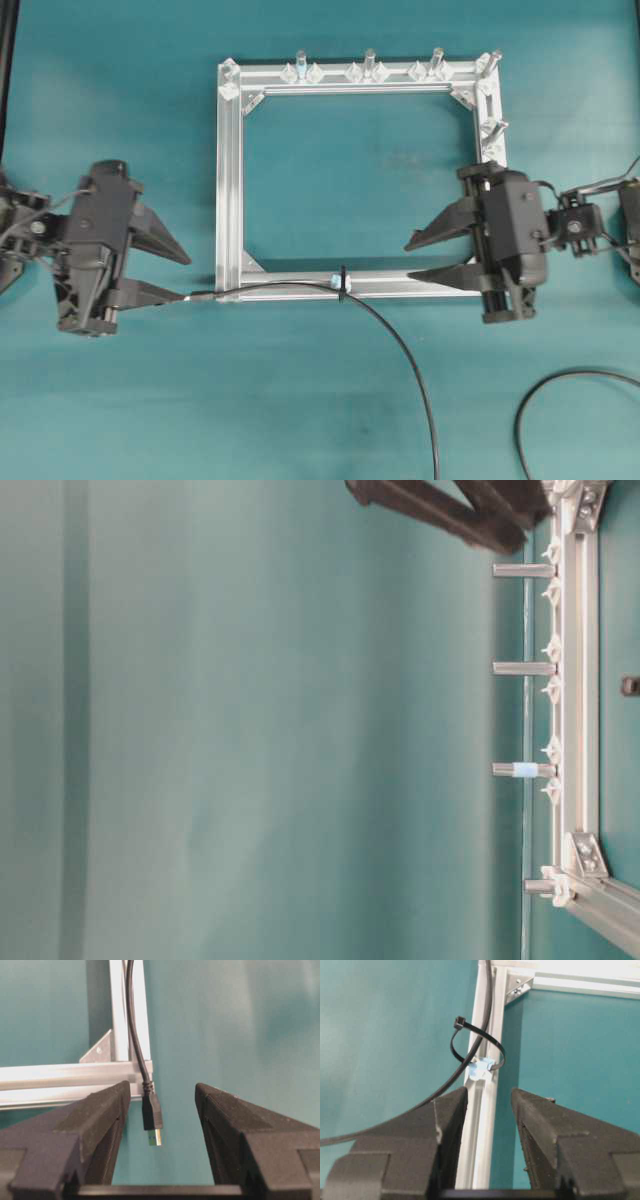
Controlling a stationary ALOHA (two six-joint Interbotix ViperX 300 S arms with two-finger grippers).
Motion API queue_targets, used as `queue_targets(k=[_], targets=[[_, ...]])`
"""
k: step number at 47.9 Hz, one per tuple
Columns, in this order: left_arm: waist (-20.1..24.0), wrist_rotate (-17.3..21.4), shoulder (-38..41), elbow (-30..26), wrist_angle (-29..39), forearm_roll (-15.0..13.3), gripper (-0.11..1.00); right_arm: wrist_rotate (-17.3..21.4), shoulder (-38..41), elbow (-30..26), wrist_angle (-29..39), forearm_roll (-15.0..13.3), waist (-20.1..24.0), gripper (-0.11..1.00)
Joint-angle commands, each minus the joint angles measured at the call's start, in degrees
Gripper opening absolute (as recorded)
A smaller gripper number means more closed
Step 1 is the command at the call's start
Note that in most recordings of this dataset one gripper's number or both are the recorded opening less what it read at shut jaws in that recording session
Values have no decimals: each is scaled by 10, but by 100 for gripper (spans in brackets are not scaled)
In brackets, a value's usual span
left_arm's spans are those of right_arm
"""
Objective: Insert the wire through the string loop located in the center.
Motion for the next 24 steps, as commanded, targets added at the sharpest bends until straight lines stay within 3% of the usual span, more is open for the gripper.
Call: queue_targets(k=[1, 10, 24], targets=[[14, 2, -22, 2, -16, 2, 55, -1, -22, 6, -18, -1, 0, 43], [39, 2, -51, 22, -45, 2, 54, -1, -40, 32, -43, -1, -5, 43], [40, 1, -85, 47, -50, 1, 54, -1, -52, 42, -67, -1, -32, 43]])
